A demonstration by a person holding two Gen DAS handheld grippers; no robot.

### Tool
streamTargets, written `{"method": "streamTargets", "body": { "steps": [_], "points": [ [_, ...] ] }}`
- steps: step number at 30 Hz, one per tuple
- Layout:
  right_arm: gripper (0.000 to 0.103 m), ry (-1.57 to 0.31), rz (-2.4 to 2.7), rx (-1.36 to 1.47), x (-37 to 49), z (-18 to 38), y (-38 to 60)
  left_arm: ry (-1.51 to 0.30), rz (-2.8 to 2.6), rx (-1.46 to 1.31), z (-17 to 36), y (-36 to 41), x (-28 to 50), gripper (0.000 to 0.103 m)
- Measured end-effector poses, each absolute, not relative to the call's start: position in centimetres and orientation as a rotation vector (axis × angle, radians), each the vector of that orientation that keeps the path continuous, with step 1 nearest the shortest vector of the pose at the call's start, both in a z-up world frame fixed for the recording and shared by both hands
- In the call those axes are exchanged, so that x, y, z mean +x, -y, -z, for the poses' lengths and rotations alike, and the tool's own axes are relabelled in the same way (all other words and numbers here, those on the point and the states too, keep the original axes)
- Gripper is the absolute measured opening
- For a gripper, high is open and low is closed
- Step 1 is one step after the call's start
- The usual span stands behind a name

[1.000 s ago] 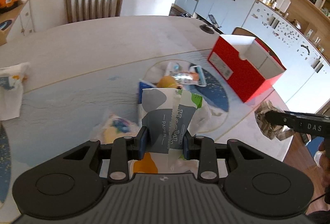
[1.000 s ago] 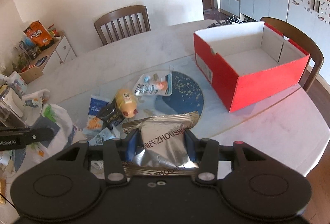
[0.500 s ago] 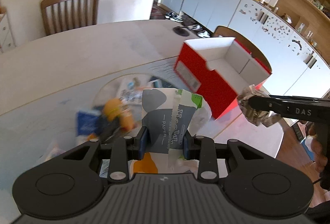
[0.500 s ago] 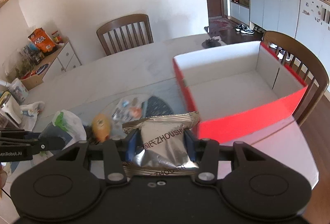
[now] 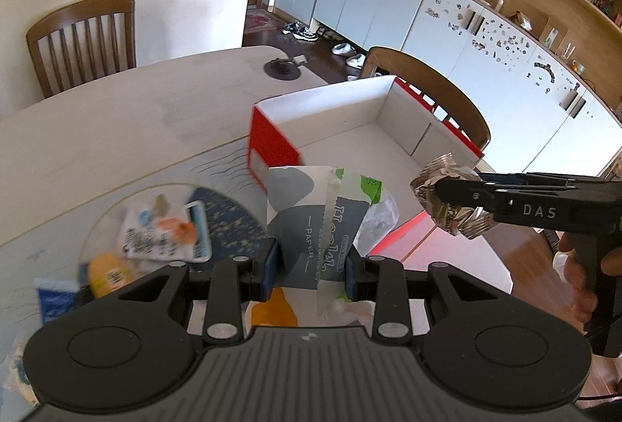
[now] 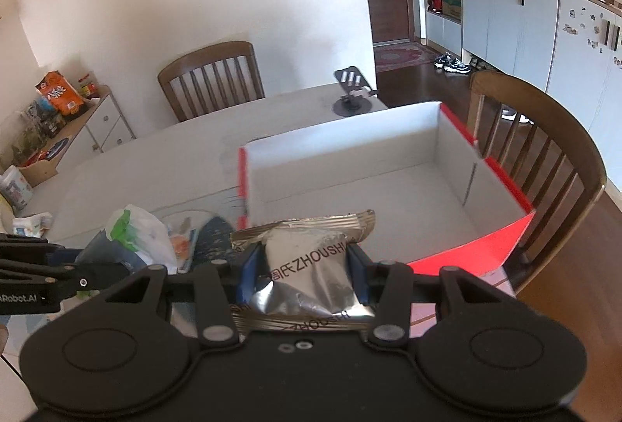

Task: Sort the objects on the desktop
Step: 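Carry both held bags up and over into the red shoebox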

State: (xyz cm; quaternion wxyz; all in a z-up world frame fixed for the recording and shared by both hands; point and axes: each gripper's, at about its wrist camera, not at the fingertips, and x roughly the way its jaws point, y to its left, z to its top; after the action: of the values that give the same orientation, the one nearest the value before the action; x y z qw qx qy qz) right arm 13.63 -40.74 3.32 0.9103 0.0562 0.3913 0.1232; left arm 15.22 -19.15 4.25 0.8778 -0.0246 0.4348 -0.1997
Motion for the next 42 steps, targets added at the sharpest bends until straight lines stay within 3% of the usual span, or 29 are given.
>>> {"method": "streamTargets", "body": {
  "steps": [19, 42],
  "points": [
    [0.046, -0.831, -0.212, 0.067, 19.4, -0.2, 46.4, -0.930, 0.407, 0.002, -3.3, 27.2, 23.4, 0.031],
    [0.046, -0.887, -0.231, -0.011, 25.0, 3.7, 47.4, -1.022, 0.435, 0.192, 2.0, 33.4, 31.6, 0.031]
  ]
}}
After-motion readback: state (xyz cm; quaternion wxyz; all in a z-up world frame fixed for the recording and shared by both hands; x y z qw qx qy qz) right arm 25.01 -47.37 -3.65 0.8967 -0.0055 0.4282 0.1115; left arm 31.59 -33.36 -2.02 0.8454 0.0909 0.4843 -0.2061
